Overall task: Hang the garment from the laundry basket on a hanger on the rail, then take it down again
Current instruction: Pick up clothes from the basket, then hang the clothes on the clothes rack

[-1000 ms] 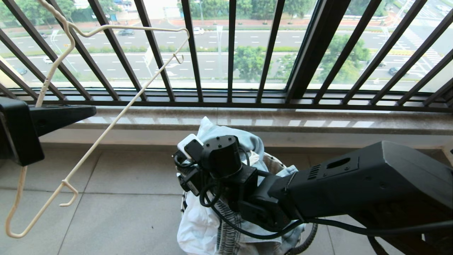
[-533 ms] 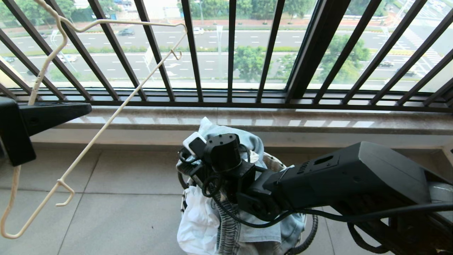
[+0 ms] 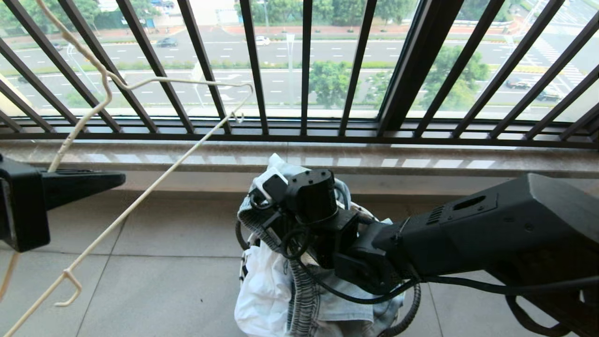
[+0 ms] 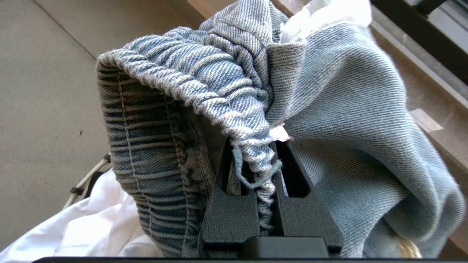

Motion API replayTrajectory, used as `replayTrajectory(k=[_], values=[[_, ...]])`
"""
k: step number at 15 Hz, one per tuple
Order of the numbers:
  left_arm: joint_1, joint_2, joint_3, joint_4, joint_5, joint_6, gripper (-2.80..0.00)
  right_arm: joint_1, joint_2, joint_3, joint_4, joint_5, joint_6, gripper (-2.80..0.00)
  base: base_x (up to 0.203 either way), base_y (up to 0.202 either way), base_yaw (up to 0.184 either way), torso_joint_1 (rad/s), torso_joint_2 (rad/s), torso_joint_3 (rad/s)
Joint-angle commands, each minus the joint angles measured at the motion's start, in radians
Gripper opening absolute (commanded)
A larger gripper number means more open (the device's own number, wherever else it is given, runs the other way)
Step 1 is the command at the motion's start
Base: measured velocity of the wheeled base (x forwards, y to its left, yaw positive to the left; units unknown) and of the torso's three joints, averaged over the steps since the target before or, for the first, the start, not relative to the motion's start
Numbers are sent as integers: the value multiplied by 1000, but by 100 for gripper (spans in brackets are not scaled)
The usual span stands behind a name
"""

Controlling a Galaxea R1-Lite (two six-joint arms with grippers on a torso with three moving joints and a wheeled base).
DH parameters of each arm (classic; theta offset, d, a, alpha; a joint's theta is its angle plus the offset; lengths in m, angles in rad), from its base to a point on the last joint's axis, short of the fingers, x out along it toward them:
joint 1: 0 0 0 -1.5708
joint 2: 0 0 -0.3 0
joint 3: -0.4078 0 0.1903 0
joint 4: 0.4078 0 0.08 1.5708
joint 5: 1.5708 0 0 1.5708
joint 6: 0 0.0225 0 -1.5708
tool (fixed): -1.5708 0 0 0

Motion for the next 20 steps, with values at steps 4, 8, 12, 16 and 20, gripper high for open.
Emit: replayTrajectory(k=[4,8,12,16,20], values=[[-9,61,-6,58,-10,1,-280,1,-223,73,-10,-24,-4,-280,0,0,0,0,0,0],[-94,22,-3,67,-15,-4,-280,-2,-298,70,34,-62,-6,-280,0,0,0,0,0,0],[-162,17,-24,170,-15,-8,-280,-25,-292,49,41,-74,-7,-280,0,0,0,0,0,0],[-213,27,-35,251,-15,-9,-280,-66,-279,33,57,-74,-6,-280,0,0,0,0,0,0],[-235,-5,-39,254,-15,-8,-280,-110,-235,16,54,-73,-7,-280,0,0,0,0,0,0]])
